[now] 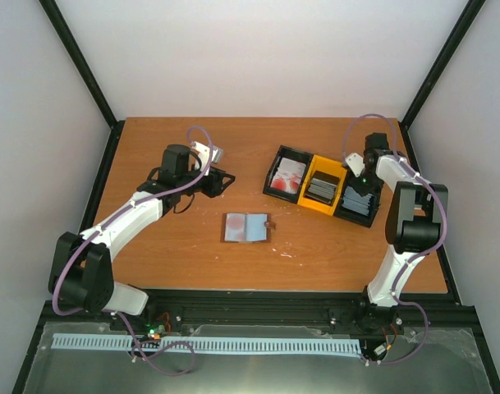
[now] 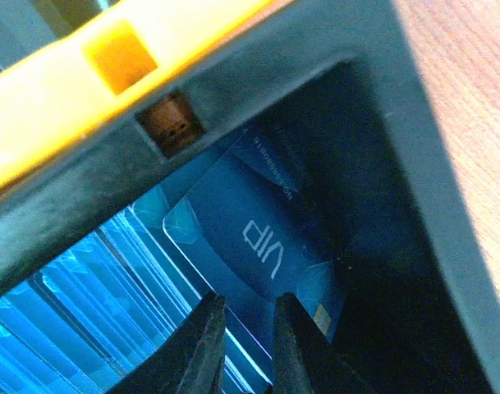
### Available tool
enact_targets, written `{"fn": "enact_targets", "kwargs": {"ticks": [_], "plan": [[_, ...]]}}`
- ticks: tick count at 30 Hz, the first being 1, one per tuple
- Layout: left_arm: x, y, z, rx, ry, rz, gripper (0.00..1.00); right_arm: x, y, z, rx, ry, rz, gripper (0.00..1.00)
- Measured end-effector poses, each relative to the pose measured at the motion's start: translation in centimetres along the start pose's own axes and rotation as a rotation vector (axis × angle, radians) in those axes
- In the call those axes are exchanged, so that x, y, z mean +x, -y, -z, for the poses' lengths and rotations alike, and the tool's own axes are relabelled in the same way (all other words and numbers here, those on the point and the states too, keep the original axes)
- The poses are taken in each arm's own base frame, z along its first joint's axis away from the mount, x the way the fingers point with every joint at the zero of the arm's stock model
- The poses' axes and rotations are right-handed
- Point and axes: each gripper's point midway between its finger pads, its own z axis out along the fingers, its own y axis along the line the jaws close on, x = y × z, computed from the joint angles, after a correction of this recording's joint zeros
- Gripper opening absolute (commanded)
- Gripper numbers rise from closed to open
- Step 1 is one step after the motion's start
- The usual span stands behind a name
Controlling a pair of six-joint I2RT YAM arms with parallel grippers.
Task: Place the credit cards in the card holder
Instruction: Adjust the storage box at the center of the board.
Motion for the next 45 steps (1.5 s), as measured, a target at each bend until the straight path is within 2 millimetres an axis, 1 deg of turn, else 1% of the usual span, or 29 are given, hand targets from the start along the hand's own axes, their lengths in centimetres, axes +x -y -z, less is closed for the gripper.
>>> {"fn": "enact_targets", "kwargs": {"ticks": [4,8,14,22,26,28,31,35,38,42,45], "plan": [[0.0,0.1,0.0,0.006,0.0,0.0,0.41,0.5,-0.4,-0.7,0.002,0.0,0.048,0.18],[0.0,0.1,0.0,0.009,-0.002,0.001,0.4,0.7,-0.2,-0.9,0.03,0.0,0.078,0.18],[0.1,0.2,-0.1,0.016,-0.005,0.002,0.4,0.1,0.5,-0.7,0.06,0.022,0.076,0.19],[0.2,0.3,-0.1,0.021,-0.005,0.003,0.4,-1.3,2.0,0.4,0.101,0.056,0.071,0.19],[0.2,0.3,-0.1,0.021,-0.005,0.003,0.4,-1.7,2.4,0.5,0.112,0.065,0.069,0.19],[0.2,0.3,-0.1,0.022,-0.005,0.003,0.4,-1.7,2.4,0.5,0.112,0.065,0.07,0.19],[0.2,0.3,-0.1,0.023,-0.006,0.004,0.4,-1.6,2.2,0.5,0.104,0.062,0.072,0.22],[0.2,0.4,-0.1,0.026,-0.006,0.004,0.4,-1.6,1.4,0.6,0.047,0.056,0.079,0.25],[0.2,0.4,-0.1,0.026,-0.006,0.004,0.4,-1.7,0.9,0.7,-0.001,0.057,0.081,0.25],[0.2,0.4,-0.1,0.028,-0.007,0.004,0.4,-1.9,0.7,0.2,-0.042,0.046,0.08,0.25],[0.2,0.4,-0.1,0.028,-0.007,0.004,0.4,-1.8,0.2,-0.3,-0.076,0.037,0.081,0.27]]}}
